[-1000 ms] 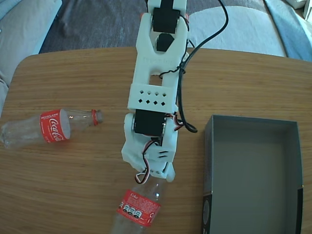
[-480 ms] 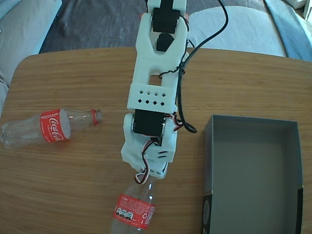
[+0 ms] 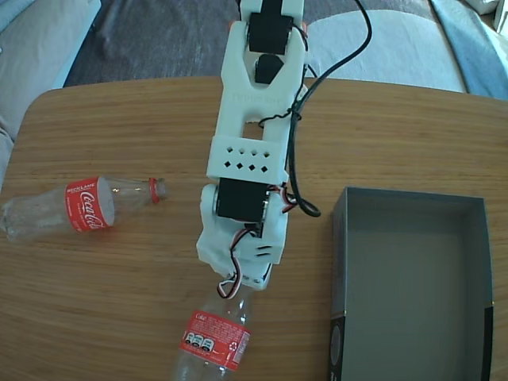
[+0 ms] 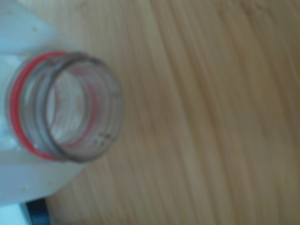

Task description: Grasp the bottles and put them in the box.

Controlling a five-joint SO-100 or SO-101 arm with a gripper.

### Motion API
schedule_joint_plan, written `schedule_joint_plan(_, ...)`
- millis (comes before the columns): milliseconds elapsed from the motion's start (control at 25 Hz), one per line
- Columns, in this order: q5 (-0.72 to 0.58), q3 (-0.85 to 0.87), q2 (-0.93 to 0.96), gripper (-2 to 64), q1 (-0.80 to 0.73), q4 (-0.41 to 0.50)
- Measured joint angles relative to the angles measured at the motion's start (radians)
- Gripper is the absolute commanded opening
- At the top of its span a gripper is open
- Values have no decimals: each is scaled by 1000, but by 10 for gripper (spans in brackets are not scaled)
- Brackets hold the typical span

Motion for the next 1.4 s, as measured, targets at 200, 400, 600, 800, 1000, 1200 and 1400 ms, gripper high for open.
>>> schedule_joint_plan(200,-3,0,49,0,29,5)
schedule_joint_plan(400,-3,0,152,-3,51,110)
schedule_joint_plan(600,-8,0,268,-2,44,245)
schedule_joint_plan(800,-8,0,388,-2,-3,376)
schedule_joint_plan(1000,-8,0,518,-2,-69,471)
schedule_joint_plan(1200,51,0,627,-3,-169,522)
schedule_joint_plan(1400,221,0,666,-3,-291,534)
